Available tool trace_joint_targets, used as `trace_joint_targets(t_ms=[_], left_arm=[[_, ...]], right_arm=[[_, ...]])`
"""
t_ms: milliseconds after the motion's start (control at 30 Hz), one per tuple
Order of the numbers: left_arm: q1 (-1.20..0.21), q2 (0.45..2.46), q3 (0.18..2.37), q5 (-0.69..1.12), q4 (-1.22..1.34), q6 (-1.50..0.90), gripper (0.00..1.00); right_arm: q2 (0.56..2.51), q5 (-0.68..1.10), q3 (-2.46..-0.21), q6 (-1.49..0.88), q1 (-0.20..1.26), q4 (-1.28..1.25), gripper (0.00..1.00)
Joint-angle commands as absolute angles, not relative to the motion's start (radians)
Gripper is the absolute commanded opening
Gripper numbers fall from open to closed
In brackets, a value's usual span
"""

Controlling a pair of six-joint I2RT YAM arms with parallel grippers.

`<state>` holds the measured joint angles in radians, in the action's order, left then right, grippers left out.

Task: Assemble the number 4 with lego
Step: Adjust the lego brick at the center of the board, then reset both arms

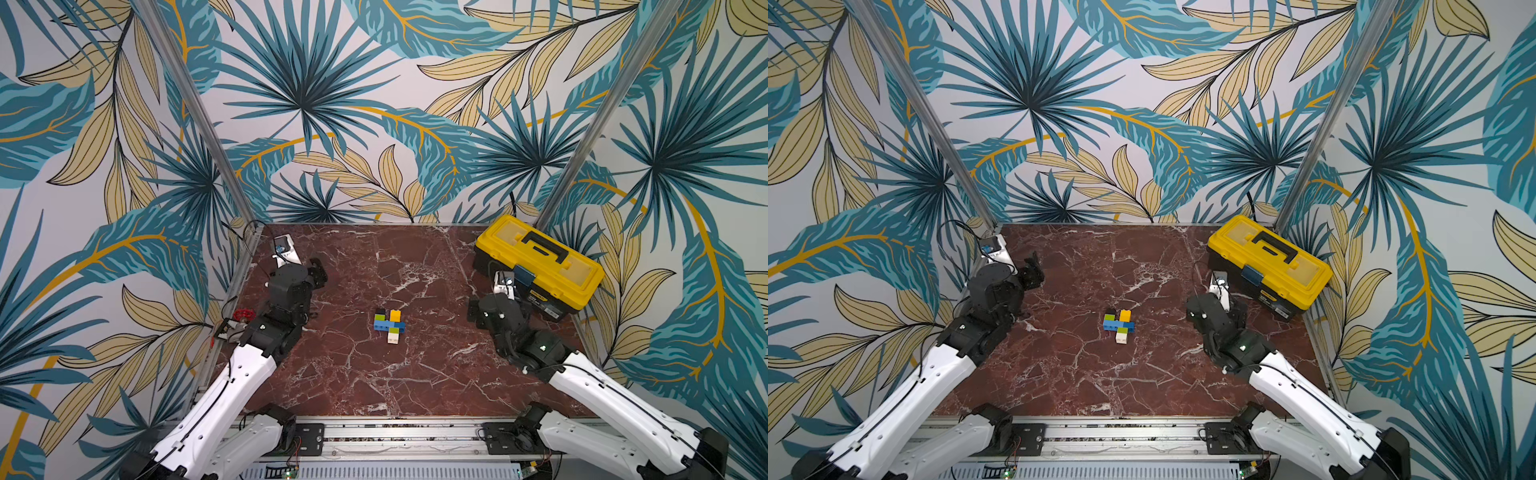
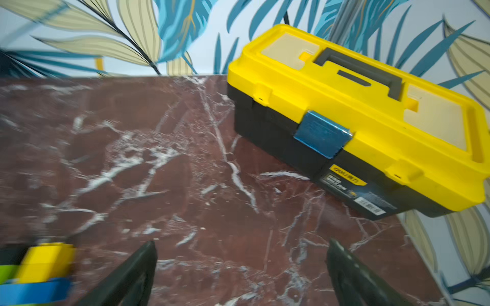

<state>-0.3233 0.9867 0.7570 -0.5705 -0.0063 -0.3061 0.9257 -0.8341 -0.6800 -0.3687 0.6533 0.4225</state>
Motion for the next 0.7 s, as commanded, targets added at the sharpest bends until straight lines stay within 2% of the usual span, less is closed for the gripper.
trace_joint_targets(t_ms=[0, 100, 200, 233, 300, 400, 500, 567, 600, 667], left_arm=[[-0.21, 1.096, 0.588, -0.728, 0.344, -0.155, 0.76], [-0.106, 1.225, 0.507, -0.704, 0.447, -0.158, 0.83], [-0.068, 1.372, 0.41, -0.684, 0.69, -0.118, 0.89], [-0.066, 1.409, 0.417, -0.719, 0.729, -0.098, 0.92], [-0.05, 1.417, 0.438, -0.666, 0.693, -0.106, 0.94], [-0.028, 1.41, 0.435, -0.572, 0.688, -0.105, 1.0], [-0.006, 1.42, 0.449, -0.455, 0.67, -0.095, 1.0], [0.006, 1.44, 0.468, -0.356, 0.672, -0.088, 1.0], [0.007, 1.448, 0.454, -0.32, 0.687, -0.12, 1.0], [0.006, 1.543, 0.367, -0.236, 0.974, -0.068, 1.0]], right_arm=[[0.937, -1.054, -0.551, -0.298, 0.612, 0.157, 0.99], [0.962, -1.067, -0.522, -0.332, 0.487, 0.099, 0.99], [1.013, -1.093, -0.403, -0.092, 0.411, -0.301, 0.99], [1.054, -1.049, -0.377, -0.063, 0.366, -0.4, 0.99], [1.135, -0.93, -0.397, -0.15, 0.281, -0.351, 0.99], [1.218, -0.712, -0.435, -0.121, 0.218, -0.347, 0.99], [1.273, -0.52, -0.389, -0.018, 0.169, -0.606, 0.99], [1.339, -0.468, -0.366, -0.025, 0.127, -0.781, 0.99], [1.394, -0.378, -0.367, -0.061, 0.08, -0.835, 0.99], [1.536, -0.27, -0.372, -0.044, 0.043, -0.968, 0.99]])
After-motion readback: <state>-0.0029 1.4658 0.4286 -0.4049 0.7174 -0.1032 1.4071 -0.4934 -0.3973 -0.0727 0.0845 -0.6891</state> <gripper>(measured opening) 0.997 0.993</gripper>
